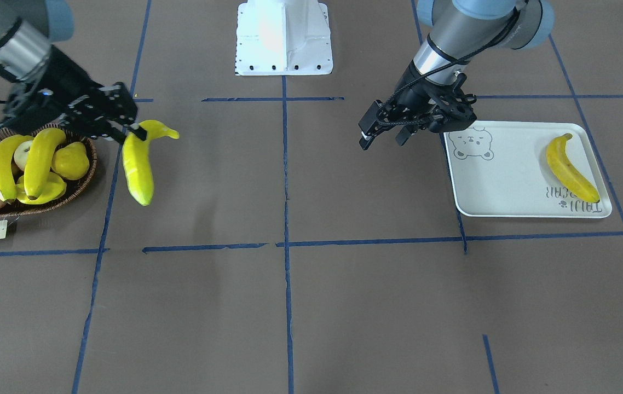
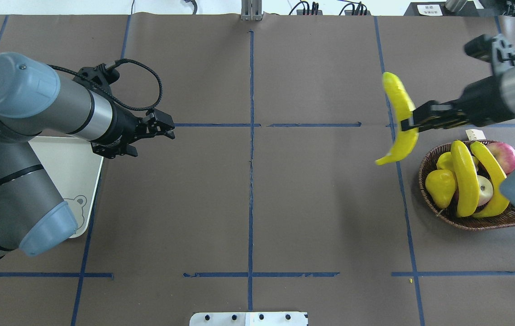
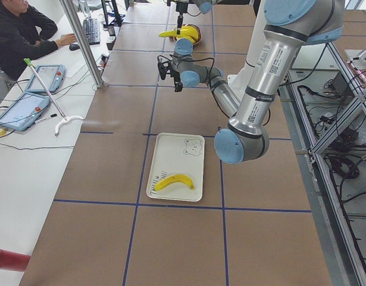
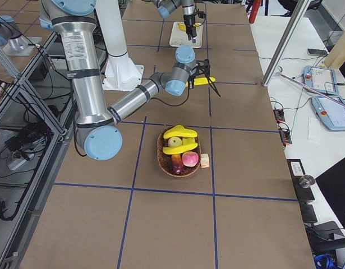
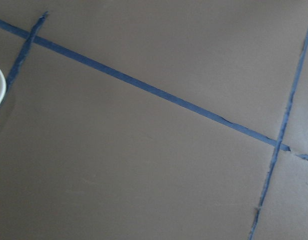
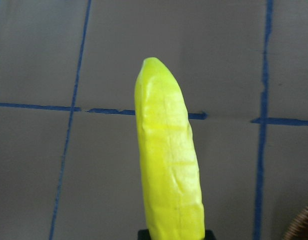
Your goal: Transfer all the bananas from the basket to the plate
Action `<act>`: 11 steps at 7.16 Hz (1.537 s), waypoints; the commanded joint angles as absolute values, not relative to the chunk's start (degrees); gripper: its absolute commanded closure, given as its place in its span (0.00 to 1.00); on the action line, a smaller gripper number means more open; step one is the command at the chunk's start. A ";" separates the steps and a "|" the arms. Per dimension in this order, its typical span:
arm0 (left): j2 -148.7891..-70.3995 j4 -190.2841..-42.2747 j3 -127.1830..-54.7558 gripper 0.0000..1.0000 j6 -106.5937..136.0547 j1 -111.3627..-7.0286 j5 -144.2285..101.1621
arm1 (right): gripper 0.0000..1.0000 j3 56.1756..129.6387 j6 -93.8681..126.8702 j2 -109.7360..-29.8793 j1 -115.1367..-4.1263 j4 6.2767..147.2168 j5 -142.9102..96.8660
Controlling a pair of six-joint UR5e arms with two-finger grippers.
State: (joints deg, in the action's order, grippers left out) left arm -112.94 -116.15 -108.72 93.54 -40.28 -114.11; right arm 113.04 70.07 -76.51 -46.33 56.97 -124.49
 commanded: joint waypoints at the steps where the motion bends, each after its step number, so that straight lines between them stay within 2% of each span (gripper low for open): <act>1: -113.46 -139.39 -102.59 0.01 106.81 -39.47 -114.08 | 1.00 112.94 79.78 -68.24 -33.10 57.82 -111.16; 4: -119.34 -141.06 -101.34 0.01 108.89 -34.90 -113.55 | 1.00 113.11 79.98 -65.57 -29.27 60.38 -108.72; 6: -123.55 -141.15 -97.84 0.01 108.90 -33.58 -110.15 | 1.00 113.38 79.98 -64.86 -28.74 60.47 -108.72; 10: -126.38 -141.24 -95.28 0.02 109.07 -30.07 -106.10 | 1.00 114.08 79.98 -64.78 -28.65 60.38 -108.81; 11: -126.56 -141.15 -95.45 0.40 109.33 -29.97 -106.08 | 1.00 114.00 79.98 -64.78 -28.65 60.47 -108.81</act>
